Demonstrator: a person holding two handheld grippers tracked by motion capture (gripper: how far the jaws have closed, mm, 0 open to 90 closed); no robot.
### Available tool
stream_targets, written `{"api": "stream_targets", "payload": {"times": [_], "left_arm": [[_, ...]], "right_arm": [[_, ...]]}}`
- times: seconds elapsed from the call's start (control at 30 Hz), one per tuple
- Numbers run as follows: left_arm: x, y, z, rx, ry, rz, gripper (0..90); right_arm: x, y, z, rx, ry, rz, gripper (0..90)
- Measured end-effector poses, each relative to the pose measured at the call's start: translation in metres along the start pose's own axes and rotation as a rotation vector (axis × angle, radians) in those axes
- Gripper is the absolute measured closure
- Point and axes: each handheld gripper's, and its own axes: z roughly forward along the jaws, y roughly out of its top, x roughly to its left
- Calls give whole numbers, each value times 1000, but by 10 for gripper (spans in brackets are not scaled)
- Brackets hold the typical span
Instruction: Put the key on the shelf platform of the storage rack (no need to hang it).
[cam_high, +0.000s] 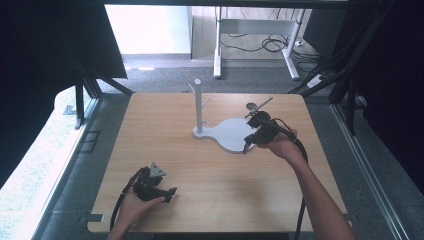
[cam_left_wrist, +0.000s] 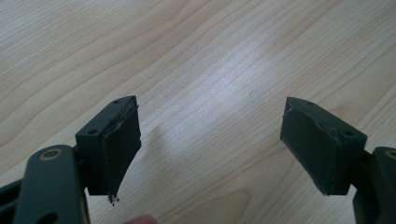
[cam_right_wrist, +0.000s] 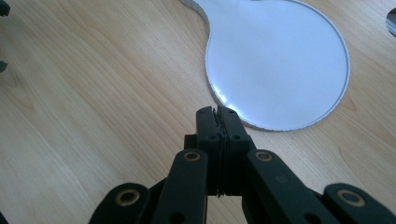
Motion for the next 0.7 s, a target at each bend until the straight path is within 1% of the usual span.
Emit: {"api": "stream_targets", "payload": {"times": [0.3, 0.7], "left_arm": [[0, 0, 0, 0, -1, 1, 205], [2, 0, -1, -2, -1, -6, 205]], "right_arm": [[-4, 7, 3, 6, -5, 6, 894], [-12, 23, 17, 25, -8, 23, 895]]}}
